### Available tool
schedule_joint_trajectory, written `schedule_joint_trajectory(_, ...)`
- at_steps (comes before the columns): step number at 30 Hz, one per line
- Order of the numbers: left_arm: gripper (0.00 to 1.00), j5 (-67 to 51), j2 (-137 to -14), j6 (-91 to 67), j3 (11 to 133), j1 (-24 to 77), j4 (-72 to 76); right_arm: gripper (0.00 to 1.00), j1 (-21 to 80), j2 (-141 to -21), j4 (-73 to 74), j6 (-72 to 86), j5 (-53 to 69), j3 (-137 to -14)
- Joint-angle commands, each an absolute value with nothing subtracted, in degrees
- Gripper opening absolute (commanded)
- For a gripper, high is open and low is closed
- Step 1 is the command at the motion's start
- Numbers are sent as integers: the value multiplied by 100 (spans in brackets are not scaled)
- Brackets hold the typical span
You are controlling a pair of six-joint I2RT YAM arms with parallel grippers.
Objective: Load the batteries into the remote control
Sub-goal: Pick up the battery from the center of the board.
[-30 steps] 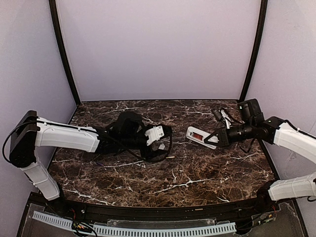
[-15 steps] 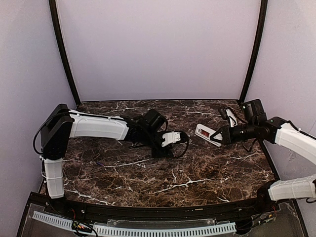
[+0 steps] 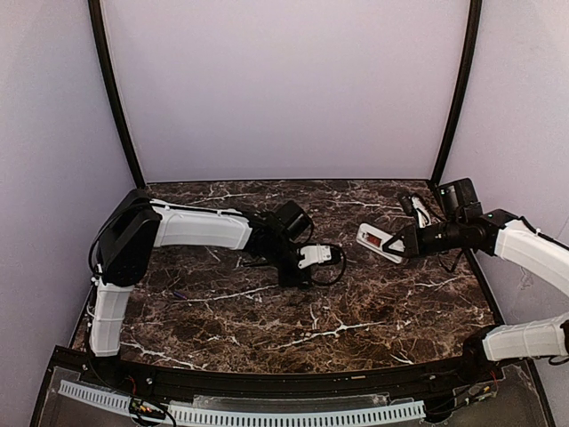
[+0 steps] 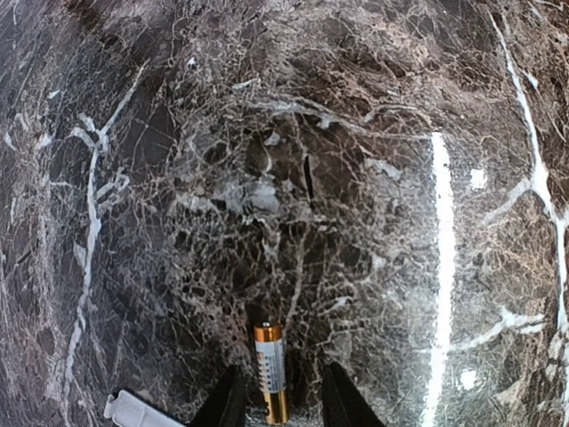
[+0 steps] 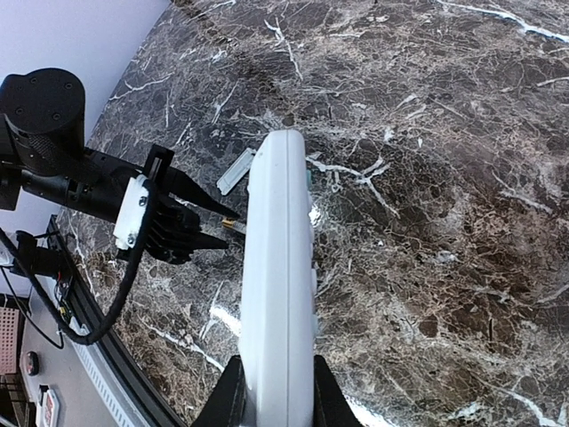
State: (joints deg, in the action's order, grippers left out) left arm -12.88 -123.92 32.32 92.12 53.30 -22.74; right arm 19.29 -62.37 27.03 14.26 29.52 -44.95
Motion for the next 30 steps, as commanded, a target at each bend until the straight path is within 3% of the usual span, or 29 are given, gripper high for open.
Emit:
schedule_joint_trajectory(1,28,-1192,-12548,3208,9512,5344,-2654,0,1880,-6265,2626,1459,3085,-4441)
schedule_joint_trajectory(8,22,-1089,-12870,3116,9809,5340,-2938,0,1848,-6325,2644,1419,3130,-4471)
schedule_joint_trajectory(17,1,-1002,-12814,3127,9868,5349,-3517,0,1824,-6529,2650,1359,3463,-4515)
schedule_joint_trajectory(30,0,-2018,-9598,2760,6465,5459,-119,0,2261,-7299,2259,1503,4948,-4499)
